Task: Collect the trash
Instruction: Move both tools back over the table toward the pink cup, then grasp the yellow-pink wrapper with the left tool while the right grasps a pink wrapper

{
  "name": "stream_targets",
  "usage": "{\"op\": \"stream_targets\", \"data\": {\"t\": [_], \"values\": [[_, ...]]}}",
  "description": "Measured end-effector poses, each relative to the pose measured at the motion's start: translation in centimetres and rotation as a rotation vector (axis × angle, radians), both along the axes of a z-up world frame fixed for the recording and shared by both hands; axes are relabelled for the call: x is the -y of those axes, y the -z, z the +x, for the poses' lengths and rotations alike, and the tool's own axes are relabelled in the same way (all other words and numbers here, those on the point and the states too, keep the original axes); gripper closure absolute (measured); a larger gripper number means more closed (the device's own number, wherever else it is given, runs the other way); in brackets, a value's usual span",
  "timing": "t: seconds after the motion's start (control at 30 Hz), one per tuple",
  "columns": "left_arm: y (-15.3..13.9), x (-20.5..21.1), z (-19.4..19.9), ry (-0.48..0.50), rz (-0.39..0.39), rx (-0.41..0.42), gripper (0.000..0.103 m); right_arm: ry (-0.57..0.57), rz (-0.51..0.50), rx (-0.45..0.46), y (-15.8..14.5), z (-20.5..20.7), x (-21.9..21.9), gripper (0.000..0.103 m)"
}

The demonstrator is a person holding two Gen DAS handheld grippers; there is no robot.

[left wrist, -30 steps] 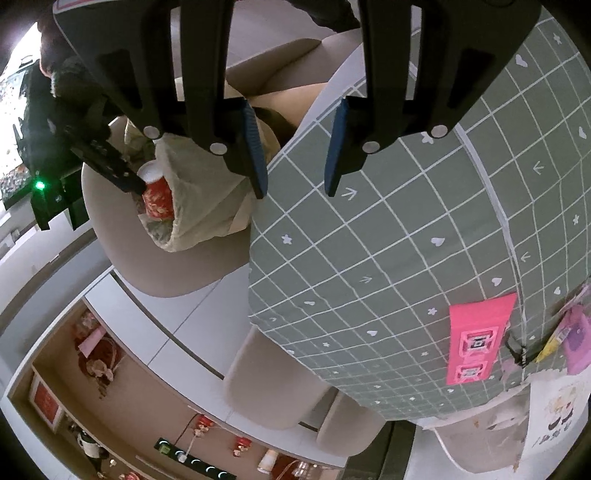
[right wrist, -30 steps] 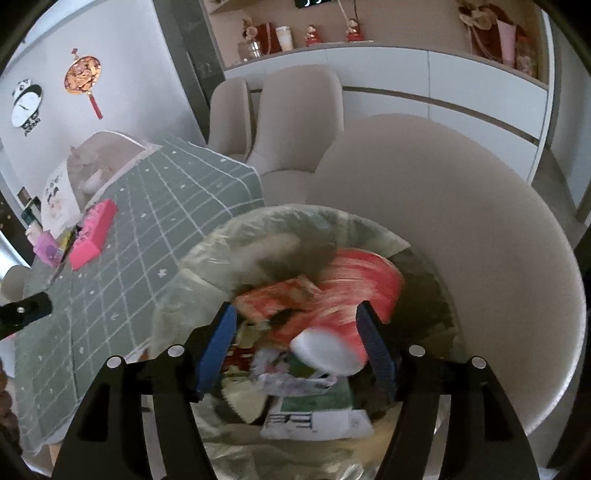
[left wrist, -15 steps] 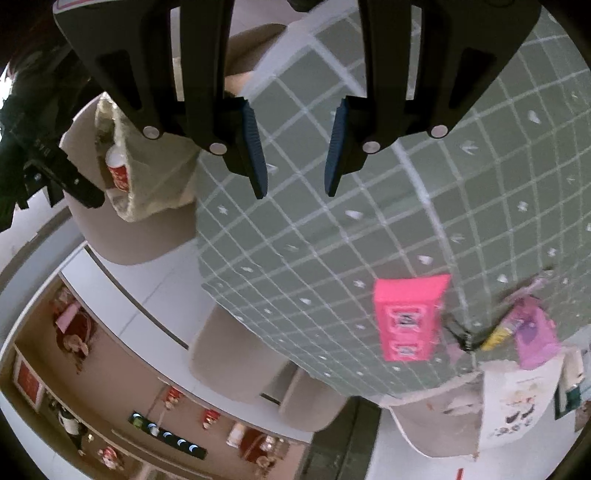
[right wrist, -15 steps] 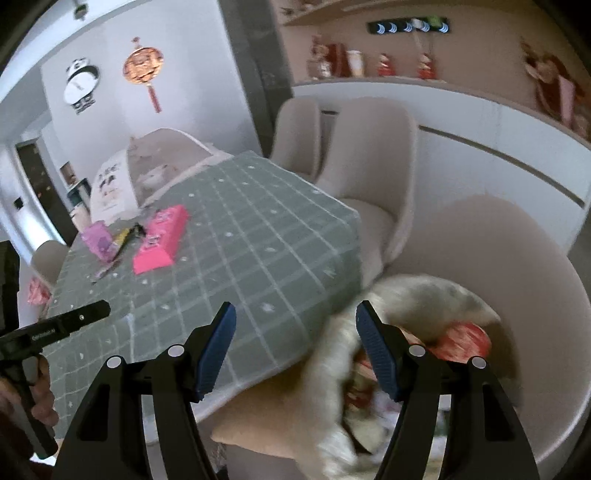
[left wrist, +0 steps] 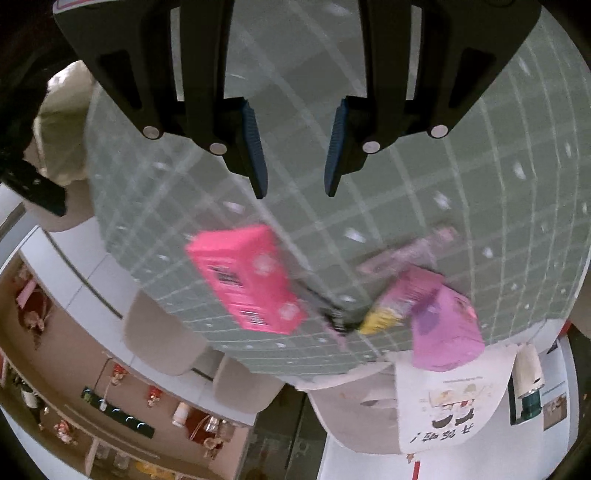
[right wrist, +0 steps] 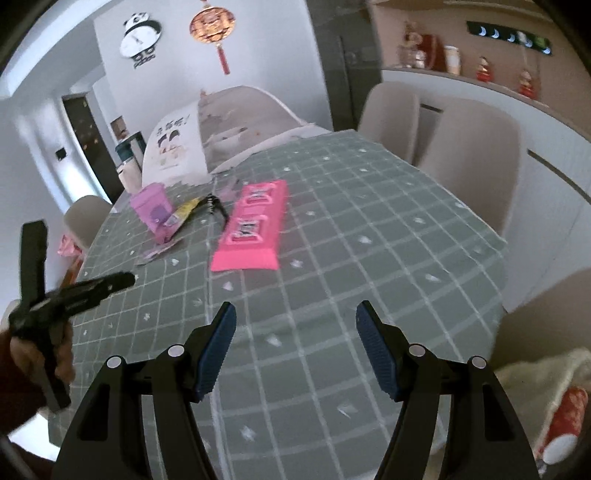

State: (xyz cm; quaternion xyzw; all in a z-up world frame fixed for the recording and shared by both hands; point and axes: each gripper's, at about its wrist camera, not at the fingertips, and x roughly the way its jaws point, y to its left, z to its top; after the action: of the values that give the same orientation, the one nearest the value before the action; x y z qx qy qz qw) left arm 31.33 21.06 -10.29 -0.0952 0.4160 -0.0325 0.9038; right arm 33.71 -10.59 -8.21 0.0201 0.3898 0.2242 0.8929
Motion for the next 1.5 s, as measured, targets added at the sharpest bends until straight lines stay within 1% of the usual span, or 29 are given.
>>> {"op": "stream_targets", "data": {"t": [0.03,0.07,0.13,0.2,0.23,0.3,0.37,0.4,0.43,0.47,0.53,0.6,0.63,0.67,0.7,0.73,0.83,0.87,0.97,1.0,1.07,1.13,1.27,1.37,1.5], "values": [[0.3,-1.9,1.3,0.010,0.006,-0.002,0.072,-0.008,0.000,-0.003,0.1,0.5,-1.2,0.039],[0.4,-2.8,2.1,0.010,0.009,-0.007,0.072,-0.012,-0.001,-0.010,0.1,1.0,-2.0,0.039],[0.7,-5.5,4.6,-0.018,0.002,-0.024,0.072,-0.015,-0.012,-0.029,0.5,1.8,-3.5,0.039],[0.9,-7.5,7.0,-0.056,-0.015,-0.007,0.072,-0.022,-0.037,-0.055,1.3,2.6,-4.9,0.039],[1.1,-8.1,8.2,-0.072,-0.003,0.004,0.071,-0.025,-0.053,-0.073,1.8,3.1,-5.7,0.039],[1.6,-8.9,10.4,-0.106,0.032,0.011,0.070,-0.035,-0.072,-0.108,2.7,3.9,-7.0,0.039],[3.1,-9.7,13.3,-0.138,0.065,-0.031,0.070,-0.052,-0.087,-0.132,3.4,4.4,-8.1,0.039],[3.9,-10.0,14.2,-0.144,0.056,-0.053,0.070,-0.063,-0.095,-0.139,3.6,4.6,-8.6,0.039],[4.3,-10.2,14.9,-0.150,0.047,-0.066,0.070,-0.072,-0.106,-0.143,3.9,4.8,-9.1,0.039],[4.6,-10.3,15.4,-0.162,0.047,-0.060,0.070,-0.078,-0.115,-0.144,4.1,5.1,-9.4,0.039],[5.0,-10.2,16.1,-0.165,0.078,-0.059,0.070,-0.085,-0.120,-0.138,4.1,6.0,-10.1,0.039],[5.5,-10.3,16.6,-0.159,0.080,-0.075,0.069,-0.093,-0.119,-0.125,3.8,6.9,-10.8,0.039],[5.6,-10.6,16.6,-0.165,0.074,-0.067,0.068,-0.102,-0.118,-0.111,3.6,7.6,-11.5,0.039],[5.7,-10.8,16.5,-0.162,0.067,-0.065,0.069,-0.116,-0.118,-0.095,3.3,8.4,-12.3,0.039],[5.7,-10.8,16.2,-0.154,0.062,-0.068,0.073,-0.124,-0.119,-0.083,3.1,9.0,-13.0,0.039],[5.6,-10.9,16.0,-0.151,0.060,-0.070,0.084,-0.137,-0.123,-0.068,2.9,10.2,-14.1,0.039],[4.9,-11.3,14.1,-0.144,0.019,-0.093,0.091,-0.161,-0.126,-0.038,2.5,13.6,-17.4,0.039],[4.7,-11.6,13.1,-0.145,-0.010,-0.106,0.092,-0.164,-0.124,-0.034,2.5,14.7,-18.4,0.039],[4.2,-12.3,9.9,-0.162,-0.054,-0.130,0.092,-0.163,-0.128,-0.018,2.6,18.1,-22.2,0.039],[4.1,-12.5,9.2,-0.173,-0.066,-0.132,0.092,-0.160,-0.135,-0.014,2.9,19.3,-23.7,0.039],[4.0,-13.2,6.7,-0.195,-0.133,-0.137,0.092,-0.156,-0.159,-0.016,3.6,21.0,-26.3,0.039],[4.1,-13.7,4.9,-0.213,-0.169,-0.139,0.092,-0.140,-0.188,-0.011,4.5,22.3,-28.3,0.039],[4.3,-14.0,2.5,-0.223,-0.204,-0.140,0.092,-0.085,-0.225,-0.009,6.1,25.0,-30.8,0.041],[4.6,-14.1,1.4,-0.237,-0.226,-0.143,0.092,-0.061,-0.233,-0.045,7.1,26.4,-31.6,0.045],[4.7,-13.5,0.9,-0.230,-0.228,-0.144,0.092,-0.062,-0.244,-0.091,8.1,27.3,-32.4,0.045]]}}
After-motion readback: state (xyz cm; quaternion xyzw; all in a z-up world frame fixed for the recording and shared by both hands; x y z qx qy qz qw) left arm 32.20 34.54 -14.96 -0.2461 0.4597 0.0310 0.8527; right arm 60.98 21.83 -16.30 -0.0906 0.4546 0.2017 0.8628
